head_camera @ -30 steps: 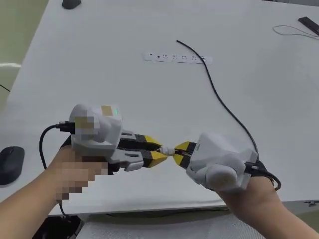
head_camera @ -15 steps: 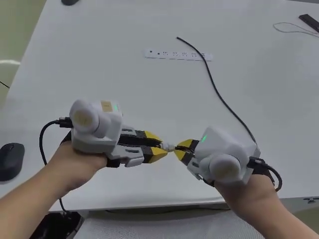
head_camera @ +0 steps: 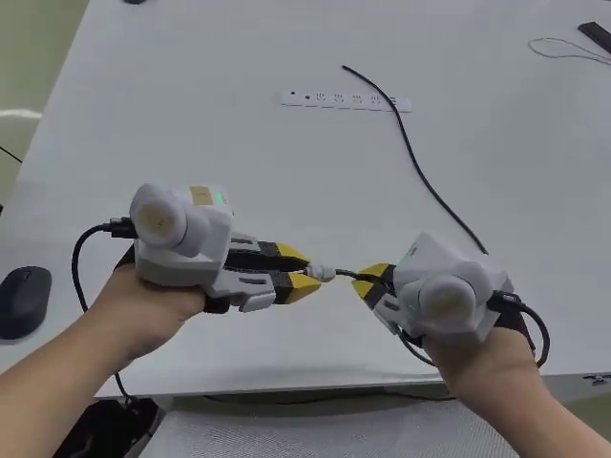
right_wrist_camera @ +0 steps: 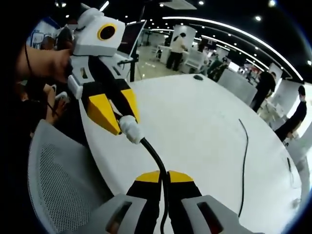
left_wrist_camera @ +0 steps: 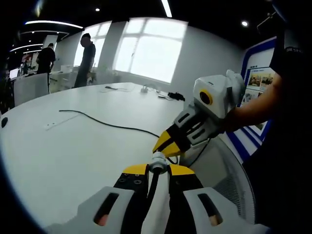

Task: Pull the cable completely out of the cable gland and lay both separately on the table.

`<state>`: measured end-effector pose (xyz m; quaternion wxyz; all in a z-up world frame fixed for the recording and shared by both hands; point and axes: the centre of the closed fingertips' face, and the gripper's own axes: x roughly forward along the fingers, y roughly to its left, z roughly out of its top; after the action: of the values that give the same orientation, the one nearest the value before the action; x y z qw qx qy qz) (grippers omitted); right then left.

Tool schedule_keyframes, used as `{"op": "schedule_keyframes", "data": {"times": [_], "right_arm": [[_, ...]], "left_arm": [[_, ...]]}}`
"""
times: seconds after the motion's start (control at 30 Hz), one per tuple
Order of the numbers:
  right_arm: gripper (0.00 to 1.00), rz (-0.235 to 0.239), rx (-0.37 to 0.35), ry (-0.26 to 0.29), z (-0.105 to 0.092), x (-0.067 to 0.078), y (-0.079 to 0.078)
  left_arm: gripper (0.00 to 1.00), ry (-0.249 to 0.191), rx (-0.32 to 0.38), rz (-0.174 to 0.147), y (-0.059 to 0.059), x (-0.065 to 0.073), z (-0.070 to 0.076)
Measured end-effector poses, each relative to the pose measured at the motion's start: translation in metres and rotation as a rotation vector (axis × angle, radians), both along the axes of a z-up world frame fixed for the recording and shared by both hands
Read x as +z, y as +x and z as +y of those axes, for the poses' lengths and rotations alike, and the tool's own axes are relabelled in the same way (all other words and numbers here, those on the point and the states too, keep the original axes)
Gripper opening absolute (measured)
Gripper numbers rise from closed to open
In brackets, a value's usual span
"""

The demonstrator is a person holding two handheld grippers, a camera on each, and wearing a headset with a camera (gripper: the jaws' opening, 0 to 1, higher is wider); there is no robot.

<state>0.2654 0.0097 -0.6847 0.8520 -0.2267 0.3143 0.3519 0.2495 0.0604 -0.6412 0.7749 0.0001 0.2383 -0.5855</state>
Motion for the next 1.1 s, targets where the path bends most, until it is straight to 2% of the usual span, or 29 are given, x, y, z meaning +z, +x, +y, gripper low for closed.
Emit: {"op": "schedule_keyframes", "data": {"times": [0.07,0.17,0.37,0.43,0.77,0.97,1.1], "right_arm": [[0.0,0.016,-0.033,0.024,-0.004,-0.002,0.002],[0.0,0.022,-0.055,0.024,-0.01,-0.006,0.004],[0.0,0.065,-0.128,0.065,-0.021,-0.015,0.008],[0.0,0.094,-0.162,0.087,-0.024,-0.02,0.007],[0.0,0.152,-0.262,0.123,-0.045,-0.037,0.008],[0.0,0.183,-0.29,0.136,-0.048,-0.046,0.007],[0.0,0.181,-0.274,0.127,-0.045,-0.045,0.004]], "left_arm": [[0.15,0.0,0.001,-0.003,0.0,0.0,0.001],[0.15,-0.001,0.003,-0.002,0.001,0.0,0.001],[0.15,-0.003,0.001,0.001,0.0,-0.001,0.0],[0.15,-0.004,0.001,0.002,0.0,-0.001,0.0],[0.15,-0.011,-0.009,0.004,-0.002,0.0,0.001],[0.15,-0.006,-0.012,0.007,-0.005,-0.001,0.001],[0.15,-0.002,-0.009,0.005,-0.005,-0.001,0.003]]}}
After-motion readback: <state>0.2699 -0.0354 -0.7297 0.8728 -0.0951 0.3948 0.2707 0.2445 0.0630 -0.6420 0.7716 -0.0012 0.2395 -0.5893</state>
